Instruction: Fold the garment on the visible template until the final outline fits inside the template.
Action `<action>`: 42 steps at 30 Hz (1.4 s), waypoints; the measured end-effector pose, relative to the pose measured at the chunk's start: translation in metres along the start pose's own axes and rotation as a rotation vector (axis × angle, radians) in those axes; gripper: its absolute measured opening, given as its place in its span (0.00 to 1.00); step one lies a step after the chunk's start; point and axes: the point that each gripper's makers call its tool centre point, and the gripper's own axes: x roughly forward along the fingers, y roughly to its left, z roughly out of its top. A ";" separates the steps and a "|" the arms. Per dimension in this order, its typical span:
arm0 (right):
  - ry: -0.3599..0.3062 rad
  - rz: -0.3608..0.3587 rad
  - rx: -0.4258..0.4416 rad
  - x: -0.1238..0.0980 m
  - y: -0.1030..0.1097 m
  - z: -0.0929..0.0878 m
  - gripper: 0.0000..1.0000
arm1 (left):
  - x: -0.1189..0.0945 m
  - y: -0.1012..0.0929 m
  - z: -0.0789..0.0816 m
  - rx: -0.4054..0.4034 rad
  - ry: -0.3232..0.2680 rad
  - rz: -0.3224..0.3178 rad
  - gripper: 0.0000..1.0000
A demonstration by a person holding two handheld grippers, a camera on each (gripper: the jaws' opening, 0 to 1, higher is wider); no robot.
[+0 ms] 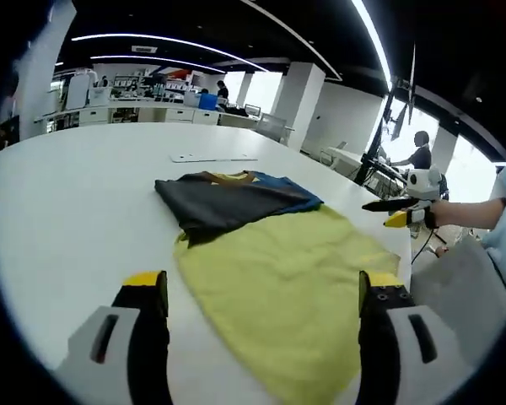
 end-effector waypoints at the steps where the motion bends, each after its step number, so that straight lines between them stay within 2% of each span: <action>1: 0.002 0.004 0.002 -0.001 0.002 -0.001 0.84 | -0.002 -0.002 -0.002 0.000 0.002 -0.003 0.89; 4: 0.014 0.018 0.006 -0.004 0.007 -0.006 0.77 | -0.010 -0.008 -0.014 0.000 0.013 -0.015 0.88; 14: 0.032 0.012 -0.011 -0.012 0.007 -0.013 0.78 | -0.030 -0.008 -0.033 -0.013 0.037 -0.011 0.85; 19: 0.077 0.023 -0.007 -0.023 0.009 -0.030 0.75 | -0.037 -0.015 -0.048 -0.021 0.073 -0.037 0.81; 22: 0.111 0.028 -0.023 -0.032 0.010 -0.043 0.70 | -0.041 -0.018 -0.054 -0.026 0.085 -0.045 0.73; 26: 0.139 0.026 -0.032 -0.042 0.010 -0.055 0.60 | -0.046 -0.020 -0.062 -0.041 0.101 -0.052 0.73; 30: 0.158 0.025 -0.006 -0.049 0.010 -0.068 0.52 | -0.050 -0.024 -0.073 -0.061 0.133 -0.068 0.63; 35: 0.177 0.033 0.005 -0.052 0.015 -0.079 0.45 | -0.052 -0.028 -0.085 -0.056 0.168 -0.071 0.58; 37: 0.182 0.018 0.020 -0.053 0.013 -0.084 0.40 | -0.053 -0.029 -0.087 -0.078 0.162 -0.071 0.54; 39: 0.185 0.020 0.028 -0.055 0.014 -0.088 0.33 | -0.054 -0.030 -0.093 -0.120 0.181 -0.075 0.50; 42: 0.191 0.024 0.052 -0.057 0.015 -0.093 0.28 | -0.055 -0.031 -0.095 -0.113 0.177 -0.073 0.45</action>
